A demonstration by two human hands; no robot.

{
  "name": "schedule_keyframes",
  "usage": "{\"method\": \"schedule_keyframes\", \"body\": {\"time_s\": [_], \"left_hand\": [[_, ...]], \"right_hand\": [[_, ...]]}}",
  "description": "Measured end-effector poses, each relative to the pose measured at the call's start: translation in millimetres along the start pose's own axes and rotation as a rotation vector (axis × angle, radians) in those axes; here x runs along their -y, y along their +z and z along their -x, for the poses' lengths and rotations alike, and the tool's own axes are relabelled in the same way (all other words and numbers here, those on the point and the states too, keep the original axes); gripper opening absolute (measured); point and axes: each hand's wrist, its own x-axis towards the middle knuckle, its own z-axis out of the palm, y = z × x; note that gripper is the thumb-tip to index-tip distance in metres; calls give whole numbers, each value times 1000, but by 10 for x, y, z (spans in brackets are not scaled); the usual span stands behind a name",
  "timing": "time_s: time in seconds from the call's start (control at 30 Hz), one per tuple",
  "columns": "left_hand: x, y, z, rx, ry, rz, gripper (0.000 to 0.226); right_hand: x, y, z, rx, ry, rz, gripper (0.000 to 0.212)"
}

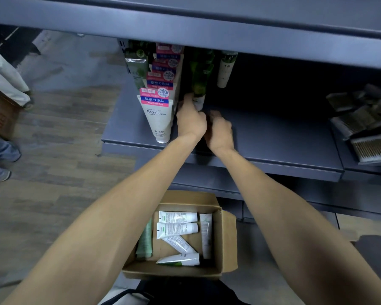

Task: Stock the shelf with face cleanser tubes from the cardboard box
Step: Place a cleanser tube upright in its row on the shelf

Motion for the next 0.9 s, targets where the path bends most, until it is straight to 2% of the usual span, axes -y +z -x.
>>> {"method": "schedule_keyframes", "body": {"time_s": [0.17, 0.33, 0.43, 0.7, 0.9], "left_hand": [[129, -26, 197, -5, 43, -7, 43], [298, -107, 450, 32, 41, -40, 43], [391, -188, 608, 64, 71, -27, 41], [729, -625, 934, 256, 181, -66, 32], [1300, -933, 1195, 480, 158, -171, 26]], "right_hand": [[-121, -73, 268, -15, -87, 24, 39], [-241, -81, 538, 17, -84, -40, 47], [-303, -83, 754, -18, -98, -35, 47], [-283, 23, 1457, -60, -6, -34, 40], [-333, 337, 2140, 98, 162, 48, 44]]}}
